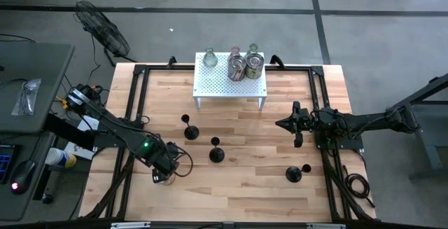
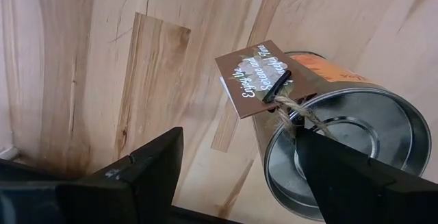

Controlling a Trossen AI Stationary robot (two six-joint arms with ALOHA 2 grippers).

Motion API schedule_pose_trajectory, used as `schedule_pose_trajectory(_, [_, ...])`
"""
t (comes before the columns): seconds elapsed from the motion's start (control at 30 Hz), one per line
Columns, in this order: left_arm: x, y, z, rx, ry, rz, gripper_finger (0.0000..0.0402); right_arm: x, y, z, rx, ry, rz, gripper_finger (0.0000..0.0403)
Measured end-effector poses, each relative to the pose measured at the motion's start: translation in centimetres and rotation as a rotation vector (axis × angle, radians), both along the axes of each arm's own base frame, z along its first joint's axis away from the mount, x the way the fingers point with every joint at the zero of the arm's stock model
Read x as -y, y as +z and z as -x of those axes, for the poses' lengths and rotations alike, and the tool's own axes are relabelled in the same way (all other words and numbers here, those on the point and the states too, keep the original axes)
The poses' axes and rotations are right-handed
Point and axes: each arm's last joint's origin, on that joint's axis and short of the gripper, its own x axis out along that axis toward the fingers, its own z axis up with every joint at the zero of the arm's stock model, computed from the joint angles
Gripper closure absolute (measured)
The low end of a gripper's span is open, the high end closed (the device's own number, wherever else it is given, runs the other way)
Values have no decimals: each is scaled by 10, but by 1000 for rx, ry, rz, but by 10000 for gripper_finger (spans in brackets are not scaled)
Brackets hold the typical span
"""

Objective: Pick & Place candle stick holders
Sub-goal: Put the orange scented candle on the shelf aligned with the other scented candles

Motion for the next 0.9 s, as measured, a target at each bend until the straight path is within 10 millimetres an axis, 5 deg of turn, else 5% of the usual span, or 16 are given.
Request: schedule_pose_trajectory(0.9, [1,-7,-3,-21,0,-41,121,0,0,0,0,0,0,398])
